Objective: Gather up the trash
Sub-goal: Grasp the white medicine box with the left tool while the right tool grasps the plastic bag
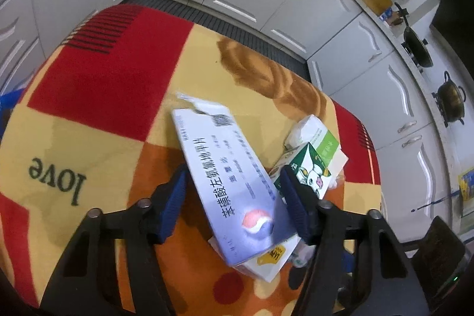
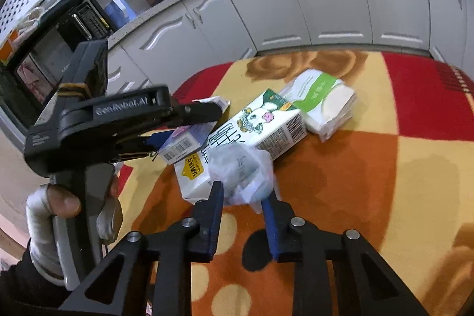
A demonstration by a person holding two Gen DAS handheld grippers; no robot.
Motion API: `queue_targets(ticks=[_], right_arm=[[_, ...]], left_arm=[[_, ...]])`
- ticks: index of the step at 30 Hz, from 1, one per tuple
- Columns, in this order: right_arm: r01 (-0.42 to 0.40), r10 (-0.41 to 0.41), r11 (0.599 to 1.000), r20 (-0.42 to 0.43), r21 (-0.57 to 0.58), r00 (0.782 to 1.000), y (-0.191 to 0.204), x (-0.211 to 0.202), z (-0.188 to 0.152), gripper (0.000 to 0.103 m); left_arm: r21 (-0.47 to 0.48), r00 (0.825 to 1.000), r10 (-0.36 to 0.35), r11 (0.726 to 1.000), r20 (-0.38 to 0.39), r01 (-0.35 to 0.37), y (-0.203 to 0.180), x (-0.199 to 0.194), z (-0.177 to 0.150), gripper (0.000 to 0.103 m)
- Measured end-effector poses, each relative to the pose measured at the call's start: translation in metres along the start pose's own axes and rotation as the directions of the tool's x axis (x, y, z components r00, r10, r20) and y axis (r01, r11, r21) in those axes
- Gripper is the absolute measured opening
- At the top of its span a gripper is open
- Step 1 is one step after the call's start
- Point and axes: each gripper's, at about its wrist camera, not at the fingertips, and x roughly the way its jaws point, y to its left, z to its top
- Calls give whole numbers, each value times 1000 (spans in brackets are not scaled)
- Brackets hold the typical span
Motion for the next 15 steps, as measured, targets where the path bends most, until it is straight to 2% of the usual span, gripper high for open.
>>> queue_targets(ticks=[4, 6, 8, 12, 13, 14, 15], right_arm=[[4, -4, 1000, 27, -12, 1000, -3, -21, -3, 21], [15, -14, 1000, 39, -18, 999, -5, -31, -5, 21], [23, -22, 1000, 45, -12, 999, -8, -36, -7, 20], [28, -29, 999, 26, 22, 999, -13, -30, -9, 21], [30, -31, 999, 24, 29, 999, -13, -28, -9, 25], [30, -31, 999, 23, 33, 999, -13, -26, -9, 41], [29, -30, 999, 25, 31, 999, -11, -24, -9, 48]], left_arm=[[30, 999, -15, 999, 29, 14, -4, -17, -5, 44], [55, 998, -22, 998, 52, 19, -8, -27, -8, 33], [82, 997, -25, 996, 67, 20, -12, -35, -10, 31], [66, 999, -41, 997, 33, 38, -8, -33, -13, 31], [61, 998, -43, 997, 33, 41, -7, -33, -14, 32], [60, 998, -44, 997, 35, 42, -6, -33, -15, 34], [59, 998, -47, 997, 35, 45, -5, -33, -16, 41]])
